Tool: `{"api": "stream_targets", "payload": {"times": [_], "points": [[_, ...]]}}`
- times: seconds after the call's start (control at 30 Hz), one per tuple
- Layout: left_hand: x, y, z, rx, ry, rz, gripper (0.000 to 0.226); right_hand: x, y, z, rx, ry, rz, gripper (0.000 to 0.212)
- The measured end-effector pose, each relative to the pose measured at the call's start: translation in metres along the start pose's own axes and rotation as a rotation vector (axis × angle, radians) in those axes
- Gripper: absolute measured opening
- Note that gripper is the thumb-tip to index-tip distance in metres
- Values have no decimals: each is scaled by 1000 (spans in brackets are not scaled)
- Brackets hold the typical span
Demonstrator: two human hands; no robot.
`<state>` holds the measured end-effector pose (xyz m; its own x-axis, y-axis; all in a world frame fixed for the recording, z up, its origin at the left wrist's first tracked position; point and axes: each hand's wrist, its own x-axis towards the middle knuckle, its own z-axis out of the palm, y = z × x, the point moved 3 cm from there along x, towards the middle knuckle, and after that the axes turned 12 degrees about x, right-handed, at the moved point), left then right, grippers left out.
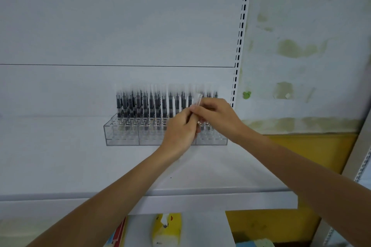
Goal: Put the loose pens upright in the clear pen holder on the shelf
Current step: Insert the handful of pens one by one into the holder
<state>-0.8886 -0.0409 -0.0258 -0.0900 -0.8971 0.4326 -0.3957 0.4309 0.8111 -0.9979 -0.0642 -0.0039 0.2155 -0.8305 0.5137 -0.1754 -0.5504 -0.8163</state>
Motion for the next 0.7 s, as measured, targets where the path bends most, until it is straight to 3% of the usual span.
{"api": "stream_targets", "payload": {"times": [0.23, 0.3, 0.47, 0.7], "points": [[-6, -5, 3, 346, -125, 184, 5, 19, -21, -45, 331, 237, 50, 14], [-15, -13, 5, 456, -155, 262, 12, 25, -24, -59, 189, 332, -2, 12], [-25, -35, 17, 847, -415, 347, 29, 36, -18, -70, -178, 473, -212, 38], [-24, -36, 17, 830, -389, 335, 29, 42, 0, -59, -471, 379, -364, 35]]}}
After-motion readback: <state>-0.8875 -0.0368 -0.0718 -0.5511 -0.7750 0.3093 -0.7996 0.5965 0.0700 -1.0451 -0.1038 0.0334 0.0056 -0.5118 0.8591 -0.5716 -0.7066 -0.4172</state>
